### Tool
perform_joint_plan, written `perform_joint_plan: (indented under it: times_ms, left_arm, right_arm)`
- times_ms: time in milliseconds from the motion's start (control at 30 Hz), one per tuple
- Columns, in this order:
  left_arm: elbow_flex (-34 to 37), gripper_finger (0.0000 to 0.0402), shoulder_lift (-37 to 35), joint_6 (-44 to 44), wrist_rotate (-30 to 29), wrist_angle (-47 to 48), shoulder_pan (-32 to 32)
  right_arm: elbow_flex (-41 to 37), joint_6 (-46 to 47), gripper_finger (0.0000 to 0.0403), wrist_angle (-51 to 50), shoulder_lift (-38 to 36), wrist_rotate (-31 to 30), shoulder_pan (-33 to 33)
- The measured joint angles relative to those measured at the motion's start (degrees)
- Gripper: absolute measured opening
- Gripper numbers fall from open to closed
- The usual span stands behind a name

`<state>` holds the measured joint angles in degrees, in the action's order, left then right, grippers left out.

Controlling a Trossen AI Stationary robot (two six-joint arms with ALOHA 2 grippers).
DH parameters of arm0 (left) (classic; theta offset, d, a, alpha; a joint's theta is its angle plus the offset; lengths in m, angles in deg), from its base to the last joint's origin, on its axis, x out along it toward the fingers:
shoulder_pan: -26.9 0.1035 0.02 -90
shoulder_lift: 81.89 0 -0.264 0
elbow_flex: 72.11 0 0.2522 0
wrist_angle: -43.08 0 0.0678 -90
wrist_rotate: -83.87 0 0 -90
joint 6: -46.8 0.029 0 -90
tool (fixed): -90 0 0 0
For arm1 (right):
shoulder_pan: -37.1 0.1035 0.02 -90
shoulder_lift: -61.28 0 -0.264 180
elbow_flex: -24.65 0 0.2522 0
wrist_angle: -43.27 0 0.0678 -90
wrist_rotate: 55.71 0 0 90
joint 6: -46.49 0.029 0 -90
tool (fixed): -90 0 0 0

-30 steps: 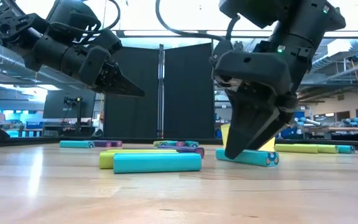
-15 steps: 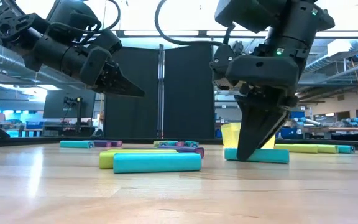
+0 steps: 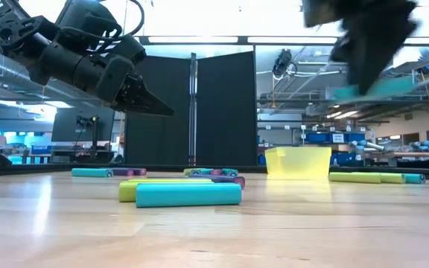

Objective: Sort blocks
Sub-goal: Put the light blue block into the transparent bin

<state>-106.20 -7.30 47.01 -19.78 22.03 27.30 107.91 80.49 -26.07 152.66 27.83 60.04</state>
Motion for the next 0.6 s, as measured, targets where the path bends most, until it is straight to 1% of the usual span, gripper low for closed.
perform_joint_plan:
  times_ms: [67,200,300,367,467,600]
  left_arm:
    - [0.0,0.0006,0.0,-0.9,0.0,0.0,0.0]
    - [0.0,0.0006,0.0,-0.8,0.0,0.0,0.0]
    - [0.0,0.0006,0.0,-0.8,-0.2,-0.1,0.0]
    - [0.0,0.0006,0.0,-0.8,-0.3,-0.1,0.0]
    - [0.0,0.0006,0.0,-0.9,-0.4,-0.1,0.0]
    - [0.0,0.0006,0.0,-0.9,-0.4,0.0,0.0]
  right_arm:
    - [-0.1,-0.6,0.0125,-5.2,-1.4,1.7,3.2]
    - [-0.1,3.8,0.0125,-12.5,-3.6,2.7,12.2]
    - [-0.4,7.3,0.0125,-13.2,-3.4,2.7,19.1]
    - [-1.4,8.6,0.0126,-13.5,-3.0,2.8,22.4]
    - [-3.8,9.3,0.0126,-13.3,-1.6,2.8,25.4]
    - [-7.5,9.1,0.0126,-10.5,-1.2,1.6,26.3]
